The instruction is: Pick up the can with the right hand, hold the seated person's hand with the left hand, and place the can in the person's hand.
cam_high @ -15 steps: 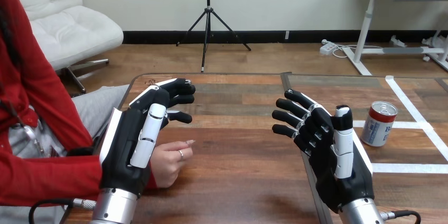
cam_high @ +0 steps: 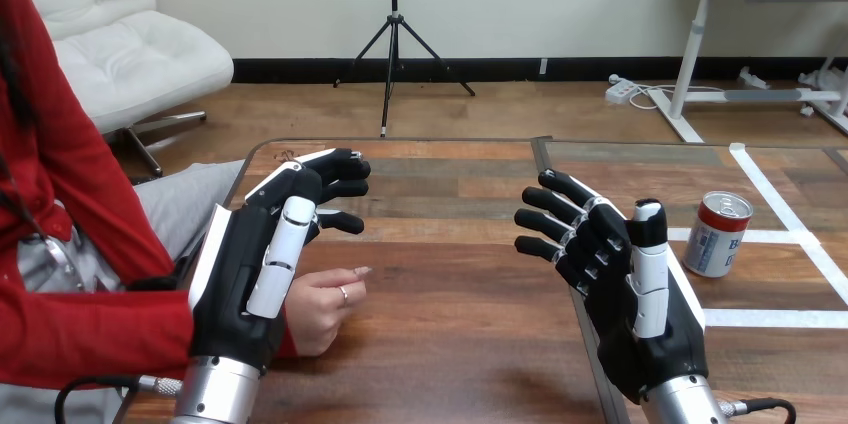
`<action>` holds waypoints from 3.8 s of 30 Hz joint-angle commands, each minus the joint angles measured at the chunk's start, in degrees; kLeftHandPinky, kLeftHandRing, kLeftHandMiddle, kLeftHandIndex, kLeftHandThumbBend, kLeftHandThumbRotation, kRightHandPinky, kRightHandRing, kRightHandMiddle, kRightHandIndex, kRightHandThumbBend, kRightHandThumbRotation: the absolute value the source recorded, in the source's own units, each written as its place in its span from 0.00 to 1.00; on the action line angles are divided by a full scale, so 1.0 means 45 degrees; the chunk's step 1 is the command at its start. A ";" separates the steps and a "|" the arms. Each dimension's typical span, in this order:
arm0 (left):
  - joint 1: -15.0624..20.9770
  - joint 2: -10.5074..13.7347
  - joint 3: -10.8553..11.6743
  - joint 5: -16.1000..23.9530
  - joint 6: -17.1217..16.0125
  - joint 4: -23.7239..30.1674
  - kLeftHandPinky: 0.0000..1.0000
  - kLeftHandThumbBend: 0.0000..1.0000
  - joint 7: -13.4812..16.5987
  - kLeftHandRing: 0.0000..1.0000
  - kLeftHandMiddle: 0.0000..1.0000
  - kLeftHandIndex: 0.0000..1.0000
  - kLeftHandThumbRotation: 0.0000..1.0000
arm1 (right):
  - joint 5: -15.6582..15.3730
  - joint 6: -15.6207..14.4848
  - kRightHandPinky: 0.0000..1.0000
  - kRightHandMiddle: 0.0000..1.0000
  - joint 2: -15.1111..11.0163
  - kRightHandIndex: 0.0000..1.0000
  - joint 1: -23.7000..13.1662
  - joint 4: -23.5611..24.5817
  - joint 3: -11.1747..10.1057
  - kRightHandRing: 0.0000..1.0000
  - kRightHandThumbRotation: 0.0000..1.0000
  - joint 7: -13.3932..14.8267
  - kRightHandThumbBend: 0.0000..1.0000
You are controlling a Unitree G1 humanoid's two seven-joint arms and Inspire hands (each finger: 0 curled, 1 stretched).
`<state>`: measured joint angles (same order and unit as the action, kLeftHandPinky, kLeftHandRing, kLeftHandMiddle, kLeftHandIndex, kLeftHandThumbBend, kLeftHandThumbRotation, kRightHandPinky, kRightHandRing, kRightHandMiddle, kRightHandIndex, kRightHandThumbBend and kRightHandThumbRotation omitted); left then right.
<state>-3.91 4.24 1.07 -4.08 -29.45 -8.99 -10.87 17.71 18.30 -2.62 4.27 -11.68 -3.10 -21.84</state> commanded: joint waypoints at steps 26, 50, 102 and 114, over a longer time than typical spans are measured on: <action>0.0782 0.0053 0.0018 -0.0018 -0.0103 -0.0124 0.56 0.48 -0.0038 0.72 0.72 0.68 0.93 | -0.1402 0.0633 0.76 0.84 -0.1587 0.84 -0.3705 -0.2275 -0.0550 0.83 1.00 0.0061 0.84; 0.0783 0.0038 0.0073 -0.0082 -0.0076 -0.0041 0.54 0.49 0.0001 0.71 0.70 0.67 0.91 | -0.4378 0.1944 0.81 0.88 -0.3985 0.88 -0.8209 -0.7050 -0.0561 0.87 1.00 0.2701 0.74; 0.0664 0.0057 0.0082 -0.0184 -0.0061 -0.0007 0.53 0.47 -0.0155 0.69 0.69 0.67 0.86 | -0.7465 0.0123 0.76 0.91 -0.5920 0.91 -1.2921 -1.3109 0.0526 0.89 0.99 0.5647 0.80; 0.0653 0.0086 0.0076 -0.0102 -0.0054 0.0010 0.52 0.48 -0.0127 0.68 0.69 0.66 0.85 | -0.7550 -0.1069 0.72 0.91 -0.6009 0.92 -1.3139 -1.3494 0.0626 0.87 0.85 0.5898 0.77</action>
<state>-4.06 4.28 1.08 -4.14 -29.36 -9.29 -11.39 -16.22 15.95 -27.86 -48.56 -71.35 -0.40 3.60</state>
